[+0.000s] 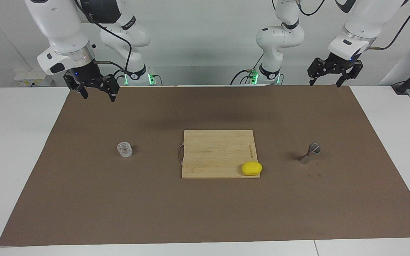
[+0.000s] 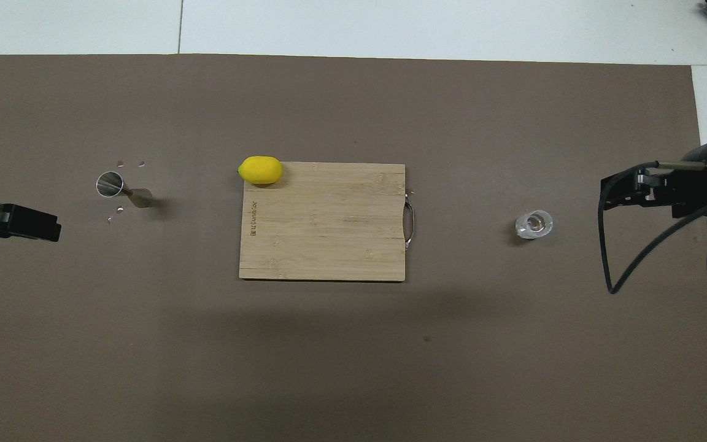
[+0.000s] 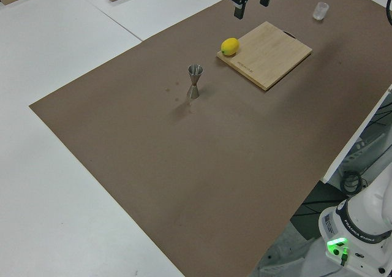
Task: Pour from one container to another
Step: 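Open the left gripper beside the small metal cup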
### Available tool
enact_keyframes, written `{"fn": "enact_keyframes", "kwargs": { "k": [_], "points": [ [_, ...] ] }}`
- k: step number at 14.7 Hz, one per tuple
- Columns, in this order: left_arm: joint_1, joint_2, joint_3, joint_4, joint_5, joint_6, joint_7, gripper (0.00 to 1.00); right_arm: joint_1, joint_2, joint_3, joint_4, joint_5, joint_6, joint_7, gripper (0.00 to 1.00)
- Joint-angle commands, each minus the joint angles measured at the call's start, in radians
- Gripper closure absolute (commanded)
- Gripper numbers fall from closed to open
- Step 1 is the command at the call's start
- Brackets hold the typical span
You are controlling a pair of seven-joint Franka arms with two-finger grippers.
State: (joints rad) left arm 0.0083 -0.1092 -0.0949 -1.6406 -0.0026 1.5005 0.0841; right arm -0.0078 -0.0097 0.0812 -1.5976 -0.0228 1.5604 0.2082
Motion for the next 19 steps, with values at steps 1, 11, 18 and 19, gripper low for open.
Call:
{"fn": "enact_keyframes", "kwargs": {
  "k": [1,11,18,19],
  "points": [
    [-0.008,-0.009,0.009,0.010,-0.013,-0.022,0.016,0.00,-0.015,-0.003,0.009,0.010,0.006,-0.020,0.003,0.00],
    [-0.016,-0.014,0.004,-0.022,-0.014,0.031,0.014,0.00,-0.015,-0.001,0.011,0.010,0.004,-0.020,0.003,0.00],
    [0.068,0.146,0.027,0.080,-0.080,-0.134,0.000,0.00,-0.015,-0.001,0.009,0.010,0.004,-0.020,0.003,0.00],
    [0.099,0.181,0.044,0.105,-0.120,-0.140,0.000,0.00,-0.014,-0.003,0.011,0.008,0.006,-0.025,0.002,0.00]
  ]
}}
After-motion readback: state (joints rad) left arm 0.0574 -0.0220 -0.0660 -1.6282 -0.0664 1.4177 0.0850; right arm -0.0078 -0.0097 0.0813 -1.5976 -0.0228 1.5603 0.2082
